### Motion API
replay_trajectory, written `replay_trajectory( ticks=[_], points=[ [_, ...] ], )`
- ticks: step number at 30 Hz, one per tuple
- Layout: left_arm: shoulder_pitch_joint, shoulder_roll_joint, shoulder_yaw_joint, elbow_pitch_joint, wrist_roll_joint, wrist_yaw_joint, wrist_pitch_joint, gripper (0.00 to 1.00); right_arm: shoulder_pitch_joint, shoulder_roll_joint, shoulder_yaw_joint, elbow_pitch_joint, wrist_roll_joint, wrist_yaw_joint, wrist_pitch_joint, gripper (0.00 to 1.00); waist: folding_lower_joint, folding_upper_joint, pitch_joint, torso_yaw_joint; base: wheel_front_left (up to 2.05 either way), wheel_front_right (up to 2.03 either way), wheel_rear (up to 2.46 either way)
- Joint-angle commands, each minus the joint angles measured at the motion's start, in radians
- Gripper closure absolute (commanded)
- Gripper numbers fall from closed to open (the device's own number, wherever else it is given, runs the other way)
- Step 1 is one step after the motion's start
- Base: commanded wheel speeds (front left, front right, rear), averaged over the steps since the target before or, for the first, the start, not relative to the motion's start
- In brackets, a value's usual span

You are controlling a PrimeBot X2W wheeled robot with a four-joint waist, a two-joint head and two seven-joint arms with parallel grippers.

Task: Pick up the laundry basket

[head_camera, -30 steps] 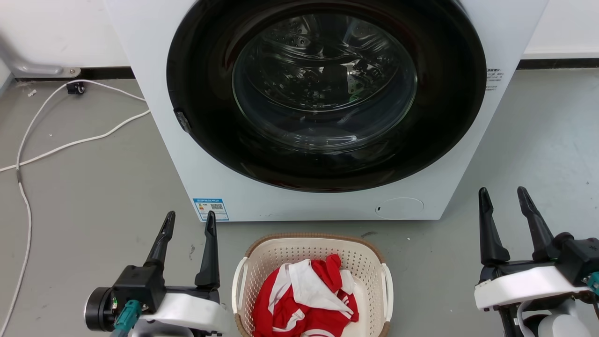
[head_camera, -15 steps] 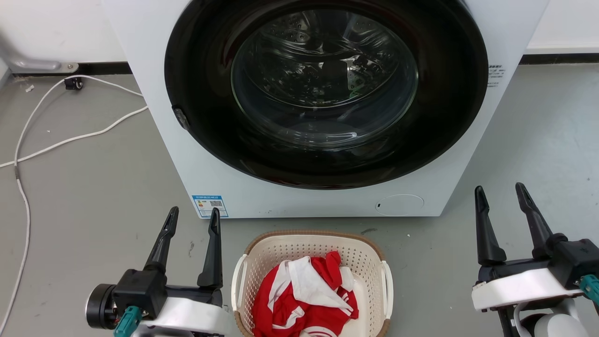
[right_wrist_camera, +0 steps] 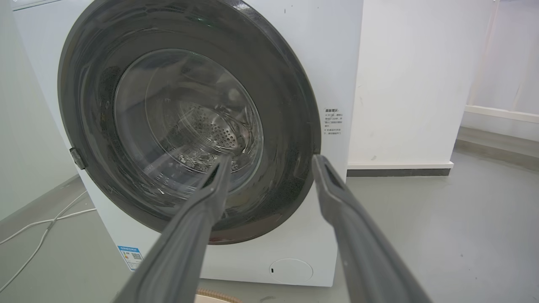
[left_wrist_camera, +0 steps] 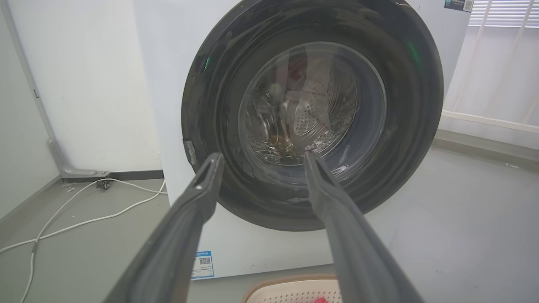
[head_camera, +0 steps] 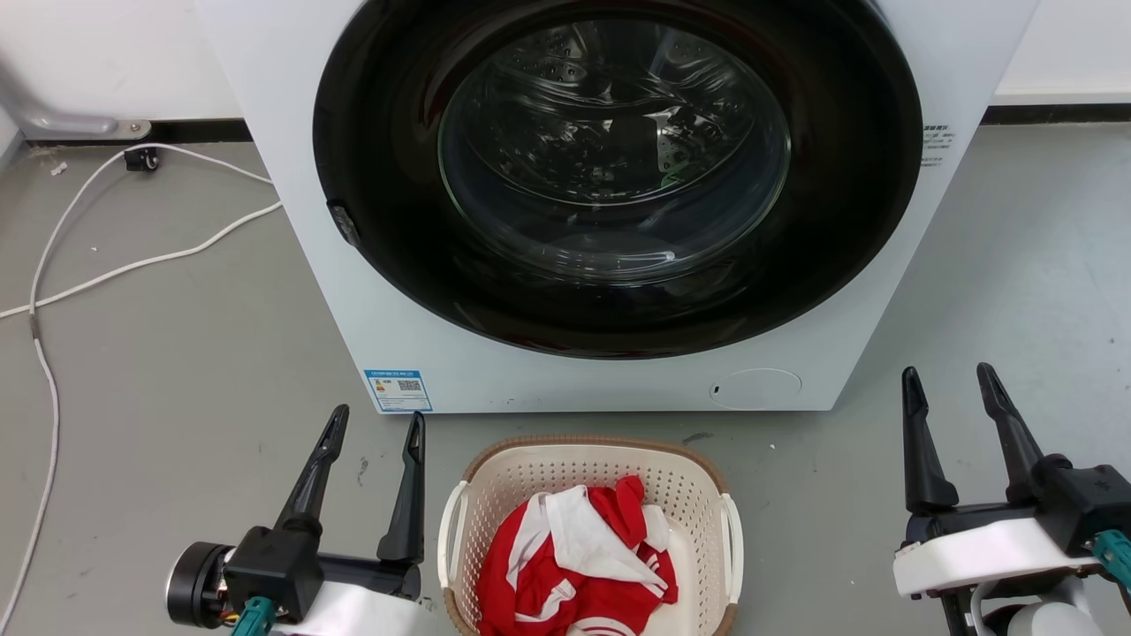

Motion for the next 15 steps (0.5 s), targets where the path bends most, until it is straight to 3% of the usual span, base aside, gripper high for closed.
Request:
replay_trajectory(
  ticks=[1,15],
  points=[
    [0.005,-0.007,0.007,-0.001,0.033,-0.008,-0.009,0.0,-0.005,-0.001,0.001,0.0,-0.026,0.0,-0.008,0.0,0.0,0.0,0.001,0.0,0.0,0.0,0.0],
    [0.019,-0.05,0.071,0.007,0.072,-0.051,-0.023,0.0,-0.006,0.0,0.022,0.003,-0.048,0.0,-0.023,0.0,0.0,0.0,0.001,-0.005,0.0,0.0,0.0]
  ],
)
